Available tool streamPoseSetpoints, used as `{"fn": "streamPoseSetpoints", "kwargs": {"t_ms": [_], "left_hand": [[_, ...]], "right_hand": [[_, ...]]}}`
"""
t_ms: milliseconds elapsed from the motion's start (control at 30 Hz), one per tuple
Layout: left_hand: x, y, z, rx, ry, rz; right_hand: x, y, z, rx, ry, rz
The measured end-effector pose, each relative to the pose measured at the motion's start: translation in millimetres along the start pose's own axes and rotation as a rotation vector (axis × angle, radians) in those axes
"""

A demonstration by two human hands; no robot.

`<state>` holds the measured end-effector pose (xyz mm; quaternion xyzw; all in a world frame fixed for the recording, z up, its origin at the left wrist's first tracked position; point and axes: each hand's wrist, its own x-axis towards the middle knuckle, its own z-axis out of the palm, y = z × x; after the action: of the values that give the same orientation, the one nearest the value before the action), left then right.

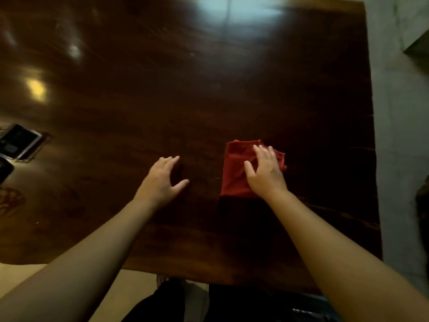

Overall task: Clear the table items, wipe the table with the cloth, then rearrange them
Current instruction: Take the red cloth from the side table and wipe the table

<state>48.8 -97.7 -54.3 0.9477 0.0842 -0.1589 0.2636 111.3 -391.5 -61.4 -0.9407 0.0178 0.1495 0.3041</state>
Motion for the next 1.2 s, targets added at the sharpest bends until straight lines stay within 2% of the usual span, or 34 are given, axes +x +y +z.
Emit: {"fn": "streamPoseSetpoints", "kwargs": {"t_ms": [100,267,367,833,1200], "left_hand": [[-32,-49,-5,0.144,0.043,-0.093],[-76,-114,2,0.261,0.091,-0.252],[-84,-141,7,0.328,0.091,-0.238],[-82,-153,18,0.339,0.193,-0.180],[-81,-155,18,0.338,0.209,-0.170]], "right_hand": [[0,-6,32,-0.124,-0.043,-0.076],[3,-10,66,-0.400,0.067,-0.089],[5,-11,73,-0.456,0.112,-0.074],[32,-57,100,-0.494,0.120,-0.146],[51,-142,154,-0.483,0.042,-0.314]]}}
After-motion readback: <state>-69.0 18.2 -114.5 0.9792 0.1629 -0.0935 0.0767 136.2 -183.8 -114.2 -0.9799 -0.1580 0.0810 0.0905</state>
